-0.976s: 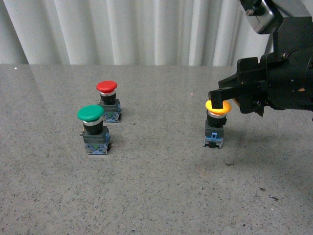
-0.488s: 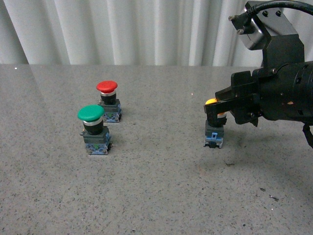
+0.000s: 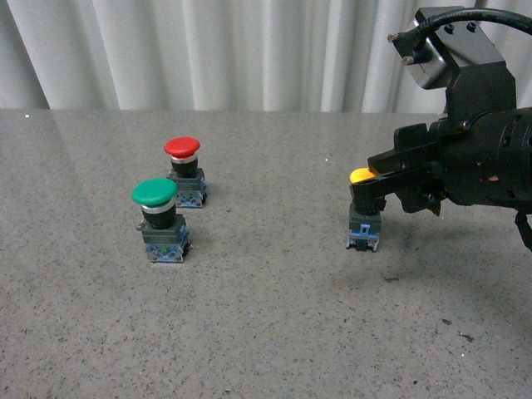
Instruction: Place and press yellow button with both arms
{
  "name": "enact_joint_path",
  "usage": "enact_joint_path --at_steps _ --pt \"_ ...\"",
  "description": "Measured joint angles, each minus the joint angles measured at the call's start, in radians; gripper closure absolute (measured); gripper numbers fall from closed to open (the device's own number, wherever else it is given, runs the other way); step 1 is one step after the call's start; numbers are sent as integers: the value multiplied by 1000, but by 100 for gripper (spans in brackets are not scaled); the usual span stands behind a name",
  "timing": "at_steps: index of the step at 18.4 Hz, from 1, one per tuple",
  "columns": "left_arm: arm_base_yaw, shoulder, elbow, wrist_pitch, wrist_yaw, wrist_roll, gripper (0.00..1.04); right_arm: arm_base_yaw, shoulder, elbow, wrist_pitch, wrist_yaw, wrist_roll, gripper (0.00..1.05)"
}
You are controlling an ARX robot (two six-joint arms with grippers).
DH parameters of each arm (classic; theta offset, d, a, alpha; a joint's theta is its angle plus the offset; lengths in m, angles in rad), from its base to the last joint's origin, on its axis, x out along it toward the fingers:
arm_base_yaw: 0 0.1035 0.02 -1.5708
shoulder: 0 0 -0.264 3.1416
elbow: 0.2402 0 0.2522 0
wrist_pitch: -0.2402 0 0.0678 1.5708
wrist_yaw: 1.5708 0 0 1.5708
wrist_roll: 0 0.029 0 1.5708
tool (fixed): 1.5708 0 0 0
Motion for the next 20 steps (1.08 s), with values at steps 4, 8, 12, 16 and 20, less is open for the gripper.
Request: enact_joint_path --at_steps 4,8,12,16,20 --pt "0 0 0 0 0 0 7 1 0 -1 -13 -4 -32 103" --pt "0 0 0 0 0 0 7 1 5 -3 -27 -4 -53 103" --pt "0 0 0 0 0 0 7 2 3 -6 -12 -14 -53 103" --pt "0 0 0 0 0 0 7 11 -44 -22 9 -47 9 103" --pt "0 0 0 0 0 0 7 17 -124 -28 56 -80 70 103"
